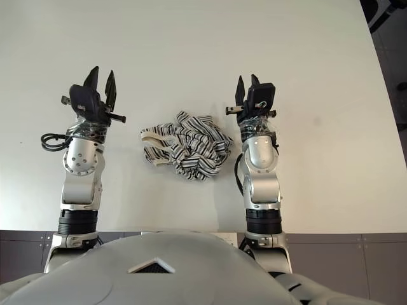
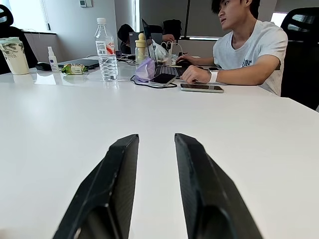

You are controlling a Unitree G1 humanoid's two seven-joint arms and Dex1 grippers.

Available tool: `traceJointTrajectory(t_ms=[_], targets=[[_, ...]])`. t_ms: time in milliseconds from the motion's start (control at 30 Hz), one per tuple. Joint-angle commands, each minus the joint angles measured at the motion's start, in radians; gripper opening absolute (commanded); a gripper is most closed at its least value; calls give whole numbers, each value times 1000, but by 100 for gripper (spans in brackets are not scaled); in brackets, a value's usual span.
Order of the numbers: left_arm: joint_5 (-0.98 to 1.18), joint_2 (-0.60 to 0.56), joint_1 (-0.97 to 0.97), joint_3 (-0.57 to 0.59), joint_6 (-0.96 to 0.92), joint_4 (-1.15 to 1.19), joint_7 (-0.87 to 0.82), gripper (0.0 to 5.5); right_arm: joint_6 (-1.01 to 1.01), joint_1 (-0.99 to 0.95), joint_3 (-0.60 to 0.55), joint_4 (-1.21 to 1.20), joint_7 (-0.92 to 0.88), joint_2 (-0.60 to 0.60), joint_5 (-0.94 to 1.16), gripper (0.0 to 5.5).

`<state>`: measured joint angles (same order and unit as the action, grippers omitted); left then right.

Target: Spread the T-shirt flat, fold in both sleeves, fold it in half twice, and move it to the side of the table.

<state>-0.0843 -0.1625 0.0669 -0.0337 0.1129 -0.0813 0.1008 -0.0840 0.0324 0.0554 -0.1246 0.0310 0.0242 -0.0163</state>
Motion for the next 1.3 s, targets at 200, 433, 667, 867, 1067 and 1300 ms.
traceJointTrajectory(t_ms=[200,433,667,867,1067,1300], targets=[[14,2,-1,-2,-27,-8,17,215,12,3,4,-15,7,-12,11,135],[-19,-31,-3,-32,-30,-18,44,230,-8,4,17,-27,29,-1,13,135],[-58,-317,-27,-196,103,34,444,230,-309,87,127,-375,648,361,407,135],[-195,-485,-30,-336,190,182,633,230,-409,79,161,-489,893,596,515,135],[-247,-556,29,-379,243,156,650,230,-167,77,329,-251,827,638,139,135],[-155,-720,198,-340,160,-50,741,230,-10,-26,194,-29,697,615,36,135]])
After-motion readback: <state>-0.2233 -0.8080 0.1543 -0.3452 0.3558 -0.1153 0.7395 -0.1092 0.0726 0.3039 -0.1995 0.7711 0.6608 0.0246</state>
